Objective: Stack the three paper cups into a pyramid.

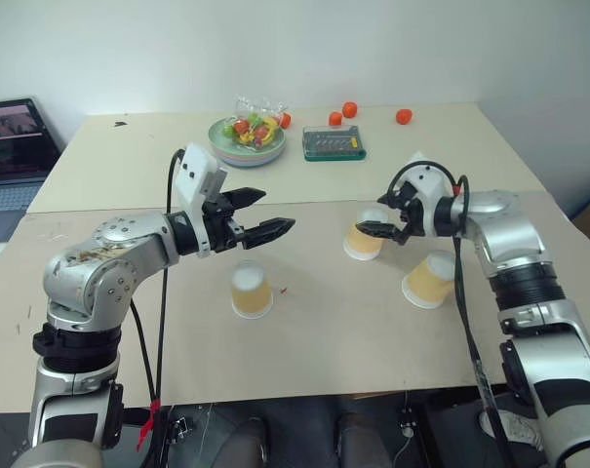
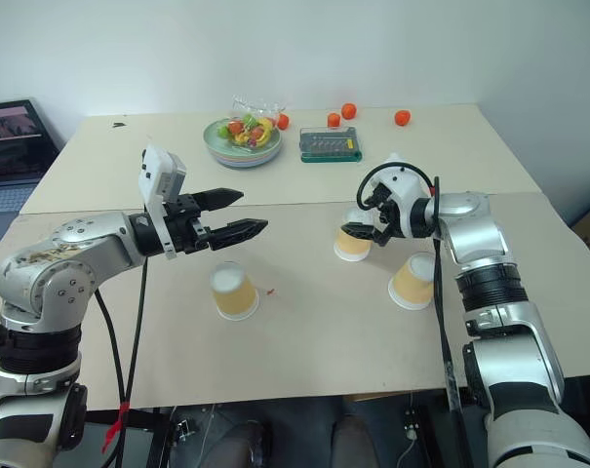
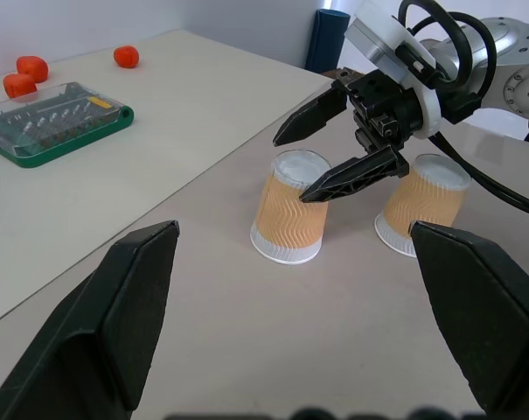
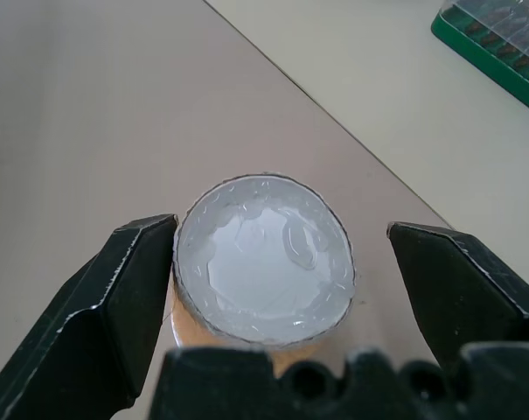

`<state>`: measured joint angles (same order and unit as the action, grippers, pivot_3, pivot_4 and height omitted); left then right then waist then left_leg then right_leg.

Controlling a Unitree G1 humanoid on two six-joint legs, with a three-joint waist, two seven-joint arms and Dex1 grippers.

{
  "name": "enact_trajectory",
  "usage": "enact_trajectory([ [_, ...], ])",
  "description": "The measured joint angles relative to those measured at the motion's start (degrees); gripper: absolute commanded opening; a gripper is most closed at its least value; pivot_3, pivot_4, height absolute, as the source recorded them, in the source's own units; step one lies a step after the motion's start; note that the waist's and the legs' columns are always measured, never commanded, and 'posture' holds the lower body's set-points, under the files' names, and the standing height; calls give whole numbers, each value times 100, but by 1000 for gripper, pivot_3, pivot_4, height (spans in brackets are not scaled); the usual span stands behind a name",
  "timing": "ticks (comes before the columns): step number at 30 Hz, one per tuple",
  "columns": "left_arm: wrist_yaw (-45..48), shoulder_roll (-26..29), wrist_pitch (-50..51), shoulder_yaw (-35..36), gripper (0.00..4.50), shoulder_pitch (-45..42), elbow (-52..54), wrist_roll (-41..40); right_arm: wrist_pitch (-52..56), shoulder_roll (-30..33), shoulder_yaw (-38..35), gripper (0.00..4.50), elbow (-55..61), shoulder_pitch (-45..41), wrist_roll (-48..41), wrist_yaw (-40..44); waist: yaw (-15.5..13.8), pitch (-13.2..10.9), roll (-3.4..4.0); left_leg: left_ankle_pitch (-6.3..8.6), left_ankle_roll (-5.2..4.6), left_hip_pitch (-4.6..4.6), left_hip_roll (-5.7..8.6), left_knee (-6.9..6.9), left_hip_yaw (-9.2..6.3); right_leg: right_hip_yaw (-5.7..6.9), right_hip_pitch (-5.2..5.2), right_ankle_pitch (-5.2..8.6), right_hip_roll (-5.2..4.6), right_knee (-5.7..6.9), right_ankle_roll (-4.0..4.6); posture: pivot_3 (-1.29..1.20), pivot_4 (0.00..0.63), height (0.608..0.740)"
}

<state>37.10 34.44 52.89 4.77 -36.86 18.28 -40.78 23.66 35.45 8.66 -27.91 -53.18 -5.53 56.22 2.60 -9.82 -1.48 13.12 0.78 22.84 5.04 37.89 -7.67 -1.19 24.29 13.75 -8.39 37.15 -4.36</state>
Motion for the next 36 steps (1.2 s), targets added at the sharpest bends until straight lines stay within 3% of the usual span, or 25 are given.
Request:
enact_trajectory([
  [4,-17,0,0,0,4500,0,1,0,-71,-9,40,4481,-102,4,95,84,-4,0,0,0,1,0,0,0,0,0,0,0,0,0,0,0,150,740],
  [5,-24,-1,0,0,4500,0,1,0,-71,-25,44,3984,-112,5,101,105,-3,0,0,0,0,0,0,0,0,0,0,0,0,0,0,0,150,740],
  [9,-39,-3,0,0,4500,0,1,1,-71,-84,52,2873,-144,20,130,130,-3,0,0,0,1,0,0,0,0,0,0,0,0,0,0,0,150,740],
  [10,-42,-9,0,0,4500,0,1,1,-71,-98,51,2818,-142,20,130,129,-2,0,0,-1,1,0,0,0,0,0,-1,0,0,0,0,0,150,740],
  [17,-35,-8,0,0,4500,0,3,0,119,-101,-43,2809,107,55,58,109,-1,0,0,-1,1,1,0,0,0,-1,2,-1,0,1,0,0,150,740],
  [24,58,120,56,6,4500,4,90,-18,1539,-152,-545,2809,1458,-278,-622,-126,-2,0,0,0,1,4,-1,0,-3,-2,7,-1,0,1,0,0,150,740],
  [30,62,19,53,-53,4500,-18,87,-5,2138,-922,-258,2809,2235,-195,-774,-616,-10,0,0,0,1,2,0,1,-4,-3,7,-3,0,8,1,0,150,740],
  [36,55,17,56,-53,4500,-18,92,-6,2327,-1206,4,2809,2599,337,-850,-855,-37,0,0,-1,2,8,4,2,-7,-3,8,-5,-2,4,-2,0,150,740],
])
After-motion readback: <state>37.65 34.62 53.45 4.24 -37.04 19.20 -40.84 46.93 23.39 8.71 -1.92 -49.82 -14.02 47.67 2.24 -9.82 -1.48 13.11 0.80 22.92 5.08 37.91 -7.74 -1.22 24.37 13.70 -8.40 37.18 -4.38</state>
